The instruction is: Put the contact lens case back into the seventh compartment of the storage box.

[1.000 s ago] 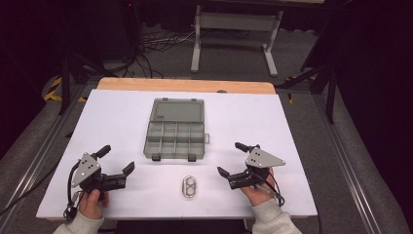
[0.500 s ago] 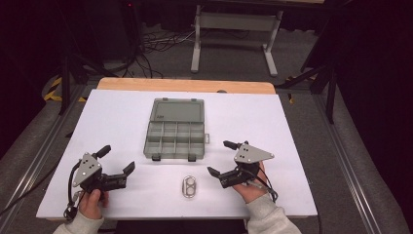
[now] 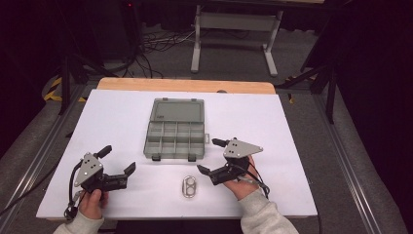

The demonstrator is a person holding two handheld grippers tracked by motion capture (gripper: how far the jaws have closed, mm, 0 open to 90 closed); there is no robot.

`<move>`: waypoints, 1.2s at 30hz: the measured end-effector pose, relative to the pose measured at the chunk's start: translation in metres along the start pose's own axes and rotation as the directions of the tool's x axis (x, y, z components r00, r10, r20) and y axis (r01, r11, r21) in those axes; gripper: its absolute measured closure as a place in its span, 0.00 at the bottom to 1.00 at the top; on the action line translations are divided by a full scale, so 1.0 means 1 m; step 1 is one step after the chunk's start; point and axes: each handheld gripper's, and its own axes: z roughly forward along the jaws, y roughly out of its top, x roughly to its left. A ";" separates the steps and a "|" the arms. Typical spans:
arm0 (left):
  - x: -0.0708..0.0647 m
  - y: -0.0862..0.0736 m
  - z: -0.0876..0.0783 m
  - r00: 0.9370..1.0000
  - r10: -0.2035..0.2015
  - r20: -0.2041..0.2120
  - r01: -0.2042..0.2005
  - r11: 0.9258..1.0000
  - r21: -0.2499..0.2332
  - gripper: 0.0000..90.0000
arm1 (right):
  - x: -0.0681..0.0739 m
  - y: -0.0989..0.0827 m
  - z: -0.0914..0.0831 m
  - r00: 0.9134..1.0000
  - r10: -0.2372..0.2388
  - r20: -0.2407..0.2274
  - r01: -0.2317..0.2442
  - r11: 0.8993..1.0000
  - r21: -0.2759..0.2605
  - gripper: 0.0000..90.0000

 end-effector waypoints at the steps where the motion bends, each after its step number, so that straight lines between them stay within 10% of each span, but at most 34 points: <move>1: 0.000 0.000 0.000 1.000 0.001 0.001 -0.001 1.000 0.000 0.00 | 0.001 0.002 0.002 1.000 -0.004 -0.003 0.004 1.000 0.000 0.03; 36: -0.001 0.000 0.001 1.000 0.008 -0.002 -0.008 1.000 0.003 0.00 | 0.008 0.034 0.040 0.989 -0.064 -0.130 0.077 0.992 0.098 0.04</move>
